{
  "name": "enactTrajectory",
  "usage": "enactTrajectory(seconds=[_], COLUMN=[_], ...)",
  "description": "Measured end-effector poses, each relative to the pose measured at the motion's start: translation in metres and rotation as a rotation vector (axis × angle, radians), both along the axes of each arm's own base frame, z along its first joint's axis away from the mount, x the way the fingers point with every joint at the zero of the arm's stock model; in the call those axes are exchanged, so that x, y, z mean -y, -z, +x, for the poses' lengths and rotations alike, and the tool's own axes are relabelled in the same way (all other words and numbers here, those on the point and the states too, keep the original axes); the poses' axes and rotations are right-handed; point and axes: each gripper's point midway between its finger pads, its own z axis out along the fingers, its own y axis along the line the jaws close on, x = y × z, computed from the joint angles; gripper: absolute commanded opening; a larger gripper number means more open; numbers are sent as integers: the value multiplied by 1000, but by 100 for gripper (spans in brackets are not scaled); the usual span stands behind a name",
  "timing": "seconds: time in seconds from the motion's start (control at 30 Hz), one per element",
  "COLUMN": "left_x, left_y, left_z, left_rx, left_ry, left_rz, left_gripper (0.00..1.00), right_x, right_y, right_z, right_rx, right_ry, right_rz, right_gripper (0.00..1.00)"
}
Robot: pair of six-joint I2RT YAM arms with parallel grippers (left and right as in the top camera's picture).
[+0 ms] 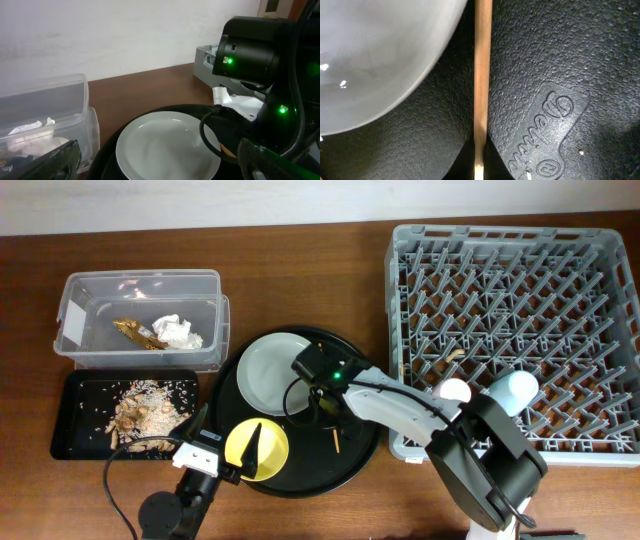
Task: Sort waste into correct bins and load items into the dishwasher rack
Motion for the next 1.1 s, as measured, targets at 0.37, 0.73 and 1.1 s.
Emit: enactTrajectory(seconds=[0.37,0.73,1.1], left_x=[0,0,0], left_y=[0,0,0], left_z=[0,0,0], left_rx=[0,0,0], left_ry=[0,0,0], left_rz=[0,0,0], left_gripper=[99,99,99], right_x=[140,107,-62], right_y=[-193,-125,-48], right_z=[71,63,3], right_rx=[501,246,32], right_ry=[245,61,16], right_rz=[37,92,301], right_gripper=[4,59,59])
